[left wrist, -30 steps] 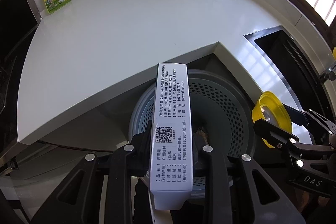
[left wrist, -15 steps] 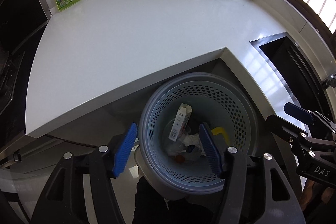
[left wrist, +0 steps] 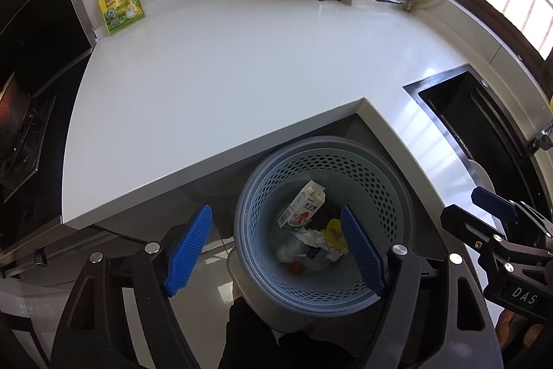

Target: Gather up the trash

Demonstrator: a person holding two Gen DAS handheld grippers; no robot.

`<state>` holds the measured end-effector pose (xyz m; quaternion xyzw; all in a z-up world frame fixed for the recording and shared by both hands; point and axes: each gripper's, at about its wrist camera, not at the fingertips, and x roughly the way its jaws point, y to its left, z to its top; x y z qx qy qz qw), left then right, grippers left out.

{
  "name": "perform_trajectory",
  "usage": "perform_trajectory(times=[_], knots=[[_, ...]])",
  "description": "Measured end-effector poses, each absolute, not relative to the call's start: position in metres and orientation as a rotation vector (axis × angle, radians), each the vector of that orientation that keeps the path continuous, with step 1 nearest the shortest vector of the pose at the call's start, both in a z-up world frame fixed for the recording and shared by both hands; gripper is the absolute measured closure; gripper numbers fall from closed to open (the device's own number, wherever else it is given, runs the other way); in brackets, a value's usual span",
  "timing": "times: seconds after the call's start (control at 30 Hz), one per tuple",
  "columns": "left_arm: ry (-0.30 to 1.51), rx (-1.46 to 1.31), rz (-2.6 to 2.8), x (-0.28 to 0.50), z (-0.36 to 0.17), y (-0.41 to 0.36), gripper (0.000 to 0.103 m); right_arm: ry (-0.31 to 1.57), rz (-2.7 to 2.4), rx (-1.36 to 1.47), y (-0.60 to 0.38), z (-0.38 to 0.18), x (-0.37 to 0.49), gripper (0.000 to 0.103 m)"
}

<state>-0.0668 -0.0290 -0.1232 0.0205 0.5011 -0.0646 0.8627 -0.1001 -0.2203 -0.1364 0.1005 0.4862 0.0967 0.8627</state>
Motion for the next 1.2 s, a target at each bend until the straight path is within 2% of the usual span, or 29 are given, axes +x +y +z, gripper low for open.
perform_trajectory(times=[0.17, 0.3, 0.63, 1.2], knots=[[1.033, 0.05, -0.128, -0.07, -0.113, -0.031, 0.023, 1.005, 0.195, 0.21, -0.221, -0.128, -0.105, 0.027], [1.017, 0.048, -0.12, -0.074, -0.106, -0.03, 0.016, 1.003, 0.19, 0.212, -0.221, -0.125, -0.109, 0.026], [0.994, 0.051, -0.095, -0.079, -0.095, -0.027, 0.009, 0.983, 0.193, 0.201, -0.217, -0.113, -0.115, 0.026], [0.979, 0.055, -0.072, -0.079, -0.086, -0.026, 0.007, 0.964, 0.194, 0.19, -0.217, -0.105, -0.118, 0.026]])
